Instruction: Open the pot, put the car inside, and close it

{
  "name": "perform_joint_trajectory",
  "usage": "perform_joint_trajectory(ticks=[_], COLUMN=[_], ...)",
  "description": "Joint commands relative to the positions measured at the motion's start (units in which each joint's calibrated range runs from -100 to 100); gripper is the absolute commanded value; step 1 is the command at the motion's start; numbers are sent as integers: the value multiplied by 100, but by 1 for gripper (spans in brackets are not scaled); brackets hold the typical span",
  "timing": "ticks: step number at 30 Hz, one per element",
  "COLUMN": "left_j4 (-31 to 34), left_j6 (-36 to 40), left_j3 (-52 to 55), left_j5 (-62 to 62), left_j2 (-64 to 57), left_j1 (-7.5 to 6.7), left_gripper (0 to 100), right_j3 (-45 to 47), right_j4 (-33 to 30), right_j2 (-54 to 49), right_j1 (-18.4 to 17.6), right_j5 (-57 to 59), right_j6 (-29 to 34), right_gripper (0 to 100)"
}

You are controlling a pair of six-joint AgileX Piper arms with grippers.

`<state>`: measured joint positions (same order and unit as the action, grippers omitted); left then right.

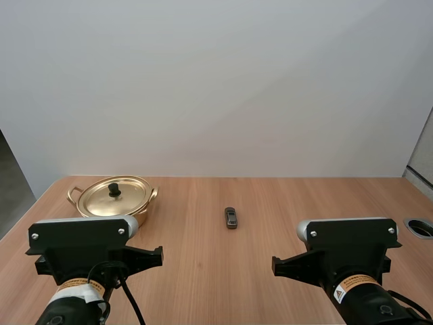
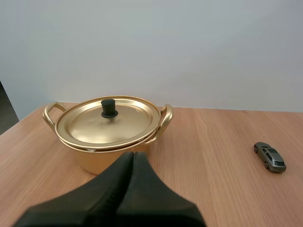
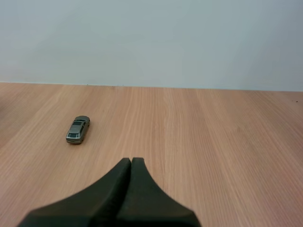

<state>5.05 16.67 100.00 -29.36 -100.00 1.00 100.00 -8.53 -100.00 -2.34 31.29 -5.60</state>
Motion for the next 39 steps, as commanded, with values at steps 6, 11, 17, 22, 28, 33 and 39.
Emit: perform_joint_trajectory(ticks=[6,11,17,22,28,33,39], left_j4=[-166,-155,-218,-112,-135,-167,4], left_j6=[-3,-3,-3,-3,-3,-3,-3], left_j3=[0,0,0,0,0,0,0], left_j5=[353,352,394,394,394,394,571], left_j2=[0,0,0,0,0,0,0], left_j1=[2,-5,-5,-5,-5,-5,-5], left_gripper=[0,0,0,0,0,0,0], right_j3=[0,0,0,0,0,0,0], right_j4=[-44,-228,-446,-1520,-1664,-1664,-1834], right_j2=[0,0,0,0,0,0,0], right_j1=[3,13,13,13,13,13,13], right_j5=[-24,-8,-113,-1248,-1762,-1661,-1490], right_j6=[-3,-3,-3,-3,-3,-3,-3], right_gripper=[0,0,0,0,0,0,0])
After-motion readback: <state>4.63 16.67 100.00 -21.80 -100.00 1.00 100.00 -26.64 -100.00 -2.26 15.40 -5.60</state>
